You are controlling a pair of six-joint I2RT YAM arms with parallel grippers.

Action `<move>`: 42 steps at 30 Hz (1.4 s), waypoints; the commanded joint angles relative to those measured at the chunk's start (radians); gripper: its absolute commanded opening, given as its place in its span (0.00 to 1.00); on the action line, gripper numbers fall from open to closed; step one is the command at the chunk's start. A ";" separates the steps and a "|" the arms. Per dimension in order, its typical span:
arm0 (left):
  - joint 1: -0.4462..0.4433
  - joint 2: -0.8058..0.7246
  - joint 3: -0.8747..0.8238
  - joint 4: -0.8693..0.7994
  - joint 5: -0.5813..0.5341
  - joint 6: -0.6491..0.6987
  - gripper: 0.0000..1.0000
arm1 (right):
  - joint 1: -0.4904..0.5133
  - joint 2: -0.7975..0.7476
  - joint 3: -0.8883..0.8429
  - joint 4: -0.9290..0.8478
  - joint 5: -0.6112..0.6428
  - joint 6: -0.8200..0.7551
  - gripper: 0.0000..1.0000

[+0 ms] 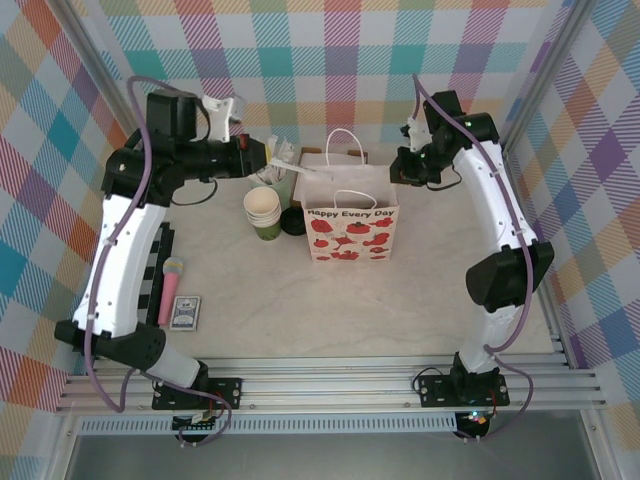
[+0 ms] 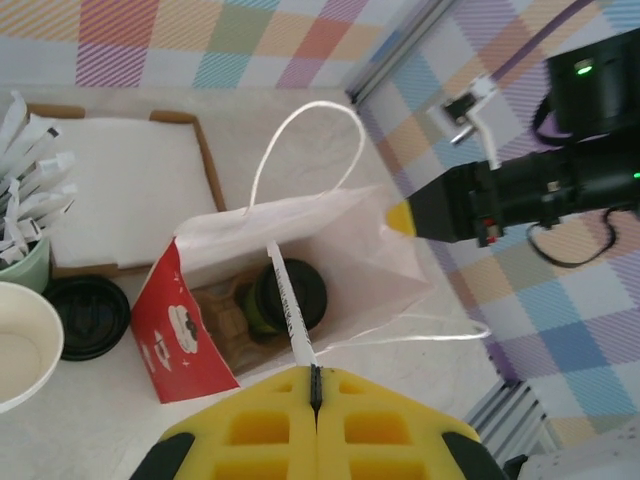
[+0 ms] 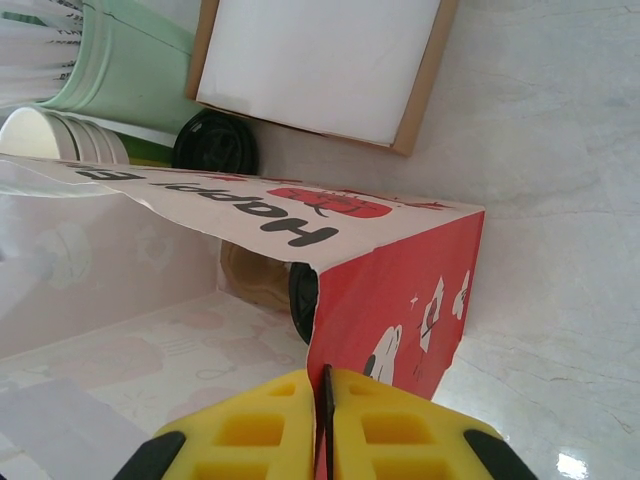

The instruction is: Pack the takeout coffee

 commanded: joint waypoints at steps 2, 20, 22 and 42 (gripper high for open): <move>-0.062 0.067 0.130 -0.180 -0.129 0.094 0.00 | 0.012 -0.039 0.000 -0.016 -0.008 -0.007 0.12; -0.289 0.524 0.502 -0.414 -0.311 0.194 0.12 | 0.042 -0.022 -0.001 -0.021 -0.026 -0.014 0.12; -0.296 0.554 0.503 -0.396 -0.287 0.194 0.31 | 0.046 -0.022 -0.003 -0.019 -0.026 -0.012 0.12; -0.207 0.303 0.056 -0.122 -0.546 0.031 0.85 | 0.069 -0.039 -0.053 0.012 -0.036 -0.006 0.10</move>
